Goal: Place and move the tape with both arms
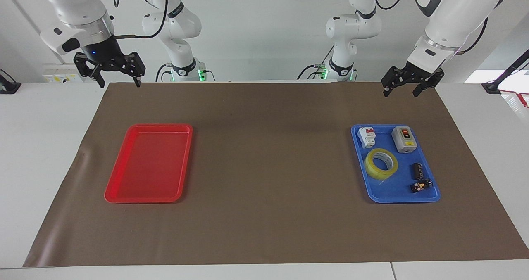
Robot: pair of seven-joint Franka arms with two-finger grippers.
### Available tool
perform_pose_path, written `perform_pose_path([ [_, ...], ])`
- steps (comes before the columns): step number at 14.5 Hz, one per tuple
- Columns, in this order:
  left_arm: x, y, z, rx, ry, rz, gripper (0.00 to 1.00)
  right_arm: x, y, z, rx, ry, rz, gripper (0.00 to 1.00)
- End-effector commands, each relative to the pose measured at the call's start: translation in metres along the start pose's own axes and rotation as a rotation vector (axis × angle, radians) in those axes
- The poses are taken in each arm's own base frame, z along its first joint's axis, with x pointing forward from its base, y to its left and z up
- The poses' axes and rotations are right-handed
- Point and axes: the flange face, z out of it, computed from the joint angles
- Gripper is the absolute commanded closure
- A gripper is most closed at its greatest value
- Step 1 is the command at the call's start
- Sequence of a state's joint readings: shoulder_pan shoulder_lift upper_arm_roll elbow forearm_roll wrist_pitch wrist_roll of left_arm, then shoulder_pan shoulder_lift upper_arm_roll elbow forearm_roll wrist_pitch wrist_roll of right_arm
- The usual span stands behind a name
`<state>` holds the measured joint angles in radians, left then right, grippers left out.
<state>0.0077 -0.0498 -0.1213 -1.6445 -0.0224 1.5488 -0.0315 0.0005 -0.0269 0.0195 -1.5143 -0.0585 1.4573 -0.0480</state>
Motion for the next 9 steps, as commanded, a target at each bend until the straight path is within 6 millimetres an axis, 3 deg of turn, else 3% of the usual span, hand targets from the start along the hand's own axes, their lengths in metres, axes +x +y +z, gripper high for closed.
perform_pose_path([
  [1, -0.0037, -0.004, -0.0046, 0.017, 0.003, 0.008, 0.0, -0.0014, -0.0001, -0.0027, 0.02, 0.016, -0.019, 0.0],
  [9, -0.0043, -0.0112, 0.0014, 0.02, 0.031, -0.006, 0.0, -0.0042, -0.0021, -0.001, 0.02, 0.014, -0.02, 0.0],
])
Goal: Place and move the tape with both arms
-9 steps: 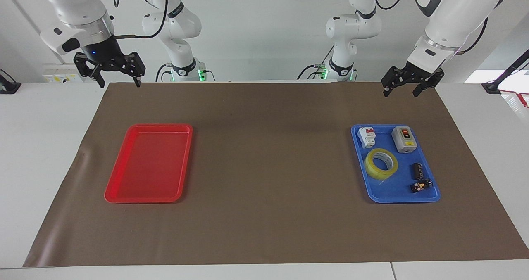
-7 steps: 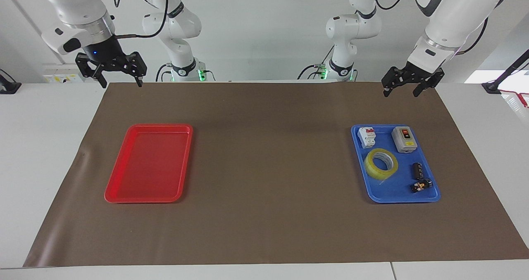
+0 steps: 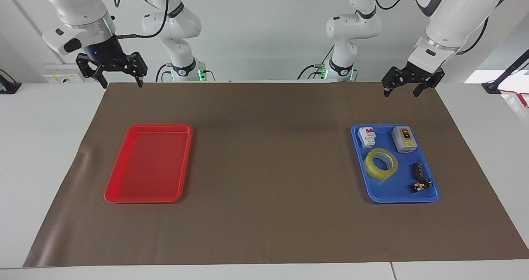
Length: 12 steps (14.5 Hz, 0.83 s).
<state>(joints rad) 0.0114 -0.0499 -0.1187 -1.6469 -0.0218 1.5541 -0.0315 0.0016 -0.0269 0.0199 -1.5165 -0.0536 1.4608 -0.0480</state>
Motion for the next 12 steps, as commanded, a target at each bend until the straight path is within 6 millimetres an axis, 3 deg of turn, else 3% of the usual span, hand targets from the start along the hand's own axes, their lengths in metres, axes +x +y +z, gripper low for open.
perform_pose_path([
  [1, 0.0, -0.011, 0.002, 0.021, 0.051, -0.004, 0.0, -0.005, -0.001, -0.002, 0.015, 0.011, -0.02, 0.0],
  [5, 0.035, -0.036, 0.038, 0.065, 0.079, -0.025, 0.0, -0.004, 0.001, -0.001, 0.014, 0.012, -0.013, 0.0],
  [7, 0.05, -0.047, 0.071, 0.075, 0.075, -0.034, 0.0, -0.005, 0.002, -0.001, 0.01, 0.006, -0.013, 0.0],
  [8, 0.055, -0.064, 0.093, 0.072, 0.079, -0.057, 0.0, -0.005, 0.002, -0.002, 0.01, 0.008, -0.011, 0.0],
  [12, 0.06, -0.082, 0.179, 0.062, 0.103, -0.071, 0.0, -0.005, 0.007, 0.0, 0.01, 0.007, -0.001, 0.0],
])
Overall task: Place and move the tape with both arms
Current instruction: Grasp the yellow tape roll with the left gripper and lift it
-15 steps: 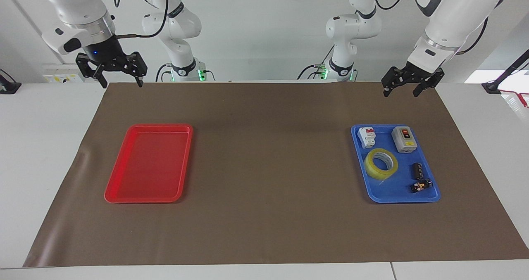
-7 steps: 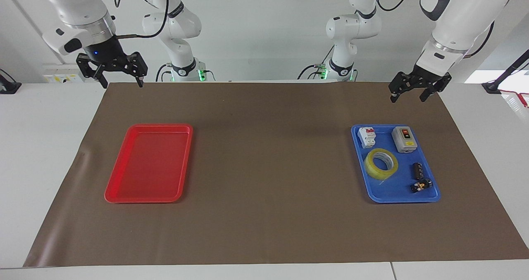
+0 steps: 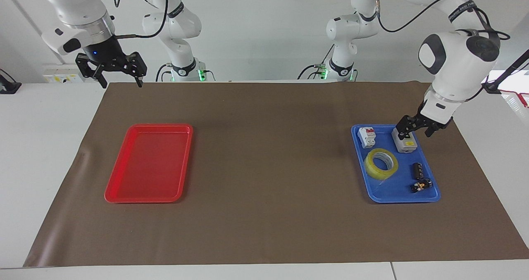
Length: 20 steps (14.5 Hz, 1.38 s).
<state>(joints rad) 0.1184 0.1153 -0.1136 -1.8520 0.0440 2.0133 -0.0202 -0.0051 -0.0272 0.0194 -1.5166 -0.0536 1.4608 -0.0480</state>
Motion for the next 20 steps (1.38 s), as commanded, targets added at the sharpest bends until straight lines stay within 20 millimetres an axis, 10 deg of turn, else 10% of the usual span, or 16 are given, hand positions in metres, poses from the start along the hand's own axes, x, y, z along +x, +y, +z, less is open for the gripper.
perform_pose_path([
  [1, -0.007, -0.006, 0.045, 0.016, 0.02, 0.002, 0.0, -0.005, 0.004, 0.0, 0.01, 0.009, -0.008, 0.0],
  [12, -0.003, -0.003, 0.149, -0.01, 0.003, -0.076, 0.08, -0.007, 0.005, 0.002, 0.014, -0.009, -0.013, 0.0],
  [14, -0.003, -0.006, 0.148, -0.009, -0.006, -0.084, 0.39, -0.011, 0.006, 0.001, 0.011, -0.05, -0.01, 0.0],
  [16, 0.001, -0.006, 0.141, -0.007, -0.022, -0.09, 0.92, -0.011, 0.008, 0.003, 0.016, -0.05, -0.008, 0.0],
  [20, 0.015, 0.008, 0.121, -0.004, -0.07, -0.101, 1.0, -0.011, 0.008, 0.005, 0.012, -0.038, 0.0, 0.0],
])
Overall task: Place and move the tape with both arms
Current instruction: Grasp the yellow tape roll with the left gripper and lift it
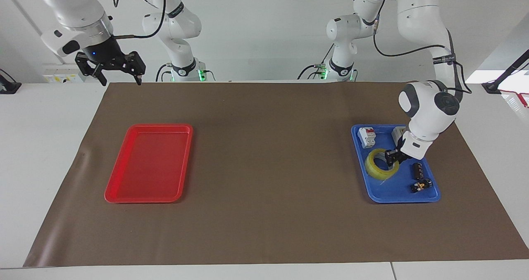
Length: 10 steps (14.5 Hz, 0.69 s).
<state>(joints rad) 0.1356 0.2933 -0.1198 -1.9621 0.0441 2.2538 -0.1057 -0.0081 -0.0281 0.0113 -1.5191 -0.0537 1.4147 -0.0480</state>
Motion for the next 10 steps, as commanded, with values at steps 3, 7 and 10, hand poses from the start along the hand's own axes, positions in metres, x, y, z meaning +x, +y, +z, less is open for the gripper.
perform_pose_path([
  [3, 0.028, 0.043, -0.064, 0.032, -0.072, -0.032, 1.0, -0.005, 0.003, 0.001, 0.015, 0.011, -0.02, 0.0],
  [7, 0.02, 0.179, -0.127, 0.068, -0.132, -0.15, 1.0, -0.004, -0.001, 0.002, 0.014, 0.034, -0.028, 0.0],
  [10, -0.023, 0.295, -0.134, 0.019, -0.081, -0.25, 1.0, -0.005, -0.001, 0.002, 0.014, 0.033, -0.027, 0.0],
])
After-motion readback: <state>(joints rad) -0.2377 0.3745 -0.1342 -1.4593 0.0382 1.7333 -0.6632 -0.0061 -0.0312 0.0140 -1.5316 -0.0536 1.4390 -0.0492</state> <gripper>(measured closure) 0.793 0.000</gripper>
